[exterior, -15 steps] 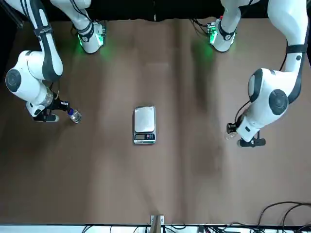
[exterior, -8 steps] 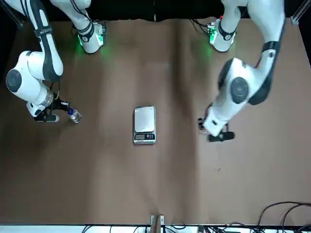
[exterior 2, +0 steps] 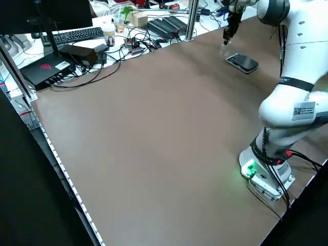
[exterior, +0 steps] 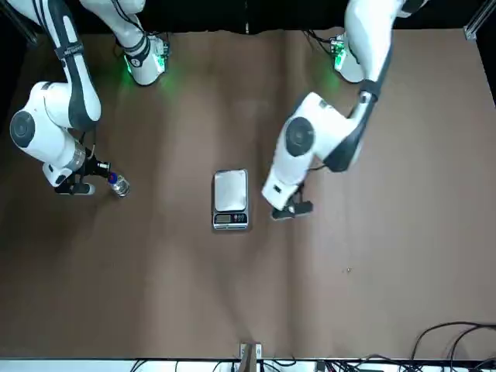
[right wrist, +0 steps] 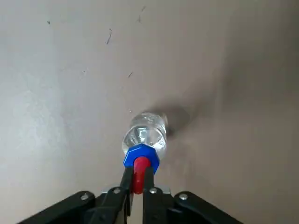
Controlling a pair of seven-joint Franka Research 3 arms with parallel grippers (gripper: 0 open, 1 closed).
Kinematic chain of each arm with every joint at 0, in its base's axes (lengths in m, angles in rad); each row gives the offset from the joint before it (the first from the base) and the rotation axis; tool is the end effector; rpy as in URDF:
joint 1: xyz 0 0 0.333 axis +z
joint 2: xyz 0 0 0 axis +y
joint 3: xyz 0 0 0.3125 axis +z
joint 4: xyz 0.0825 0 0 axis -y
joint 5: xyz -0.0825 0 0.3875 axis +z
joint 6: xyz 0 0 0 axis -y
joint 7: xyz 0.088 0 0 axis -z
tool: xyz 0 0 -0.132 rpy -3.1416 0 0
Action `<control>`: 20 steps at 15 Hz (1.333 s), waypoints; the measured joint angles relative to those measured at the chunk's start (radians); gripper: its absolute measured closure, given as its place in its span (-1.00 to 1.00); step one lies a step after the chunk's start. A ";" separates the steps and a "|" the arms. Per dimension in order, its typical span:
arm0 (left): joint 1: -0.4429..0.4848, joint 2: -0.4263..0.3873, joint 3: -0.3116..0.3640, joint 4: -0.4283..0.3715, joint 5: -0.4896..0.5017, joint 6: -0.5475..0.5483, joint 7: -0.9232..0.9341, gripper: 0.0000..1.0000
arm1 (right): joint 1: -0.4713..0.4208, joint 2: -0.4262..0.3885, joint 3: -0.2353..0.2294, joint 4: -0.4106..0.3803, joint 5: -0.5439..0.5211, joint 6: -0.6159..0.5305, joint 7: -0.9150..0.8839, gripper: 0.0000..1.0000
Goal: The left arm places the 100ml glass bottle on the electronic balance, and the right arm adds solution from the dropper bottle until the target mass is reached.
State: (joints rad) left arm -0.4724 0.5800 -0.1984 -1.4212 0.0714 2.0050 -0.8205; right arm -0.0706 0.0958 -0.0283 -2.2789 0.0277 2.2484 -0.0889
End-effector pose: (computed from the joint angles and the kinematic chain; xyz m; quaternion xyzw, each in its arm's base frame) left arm 0.5781 -0.4216 0.3368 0.9968 0.0762 -0.0090 0.0209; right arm 0.5086 -0.0492 0.2724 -0.9979 0.0144 0.0620 0.0147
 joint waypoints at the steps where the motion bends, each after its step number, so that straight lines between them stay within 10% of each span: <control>1: -0.033 0.019 0.009 0.015 0.000 0.000 -0.024 -0.01 | 0.000 0.000 0.000 0.000 0.000 0.000 0.000 0.77; 20: -0.221 0.167 0.010 0.162 -0.010 0.088 -0.207 -0.01 | 0.000 0.002 0.000 0.000 -0.002 0.002 0.000 0.67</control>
State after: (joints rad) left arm -0.6934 0.7466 -0.1879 -1.2588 0.0618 2.0925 -1.0276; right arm -0.0708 0.0979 -0.0285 -2.2790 0.0257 2.2502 -0.0891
